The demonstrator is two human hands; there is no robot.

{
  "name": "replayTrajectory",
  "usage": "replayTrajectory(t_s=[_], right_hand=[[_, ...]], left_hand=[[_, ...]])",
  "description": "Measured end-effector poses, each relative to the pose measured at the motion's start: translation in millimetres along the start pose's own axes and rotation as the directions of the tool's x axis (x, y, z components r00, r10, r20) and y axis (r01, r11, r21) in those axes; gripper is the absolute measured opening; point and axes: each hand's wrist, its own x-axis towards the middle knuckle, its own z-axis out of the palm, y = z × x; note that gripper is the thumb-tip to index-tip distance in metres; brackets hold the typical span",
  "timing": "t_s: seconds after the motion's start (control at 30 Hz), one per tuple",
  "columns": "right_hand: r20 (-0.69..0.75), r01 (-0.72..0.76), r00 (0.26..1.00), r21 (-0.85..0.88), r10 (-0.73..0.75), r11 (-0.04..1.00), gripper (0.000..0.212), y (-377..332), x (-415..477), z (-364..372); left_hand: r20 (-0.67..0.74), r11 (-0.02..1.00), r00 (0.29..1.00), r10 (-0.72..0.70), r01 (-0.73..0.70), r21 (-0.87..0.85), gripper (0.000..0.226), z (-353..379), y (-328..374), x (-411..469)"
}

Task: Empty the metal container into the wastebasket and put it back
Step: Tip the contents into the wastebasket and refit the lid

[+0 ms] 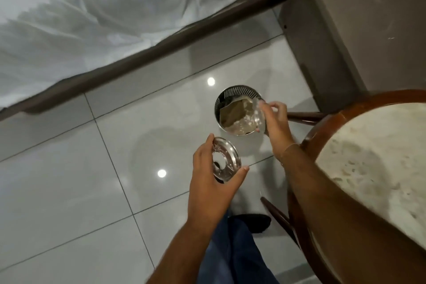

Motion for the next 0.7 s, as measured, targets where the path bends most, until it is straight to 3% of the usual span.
replayTrajectory(t_s=[0.1, 0.2, 0.33, 0.4, 0.53, 0.7], right_hand=[[-0.034, 0.182, 0.98, -0.227, -0.195, 0.957, 0.055, 12, 6, 15], [-0.007, 0.304, 0.94, -0.439, -0.341, 0.846, 0.065, 14, 13, 21], [0.059, 0.415, 0.861, -0.656, -0.504, 0.631, 0.051, 15, 18, 28], [0.1, 0.447, 0.834, -0.699, -0.542, 0.559, 0.044, 17, 18, 31], [0.109, 0.422, 0.844, -0.739, -0.525, 0.526, 0.058, 16, 17, 38], [0.134, 0.446, 0.813, -0.77, -0.567, 0.456, 0.051, 23, 12, 45]], left_hand=[[-0.016, 0.999, 0.999, -0.034, 0.034, -0.01, 0.099, 0, -10, 5], [-0.018, 0.998, 0.998, -0.067, 0.067, -0.02, 0.1, 2, -15, 10], [-0.024, 0.996, 0.996, -0.086, 0.085, -0.037, 0.101, 2, -16, 18], [-0.026, 0.995, 0.995, -0.093, 0.092, -0.044, 0.102, 1, -17, 21], [-0.021, 0.993, 0.994, -0.105, 0.104, -0.051, 0.103, -1, -20, 26], [-0.012, 0.993, 0.994, -0.107, 0.107, -0.051, 0.102, -3, -22, 31]])
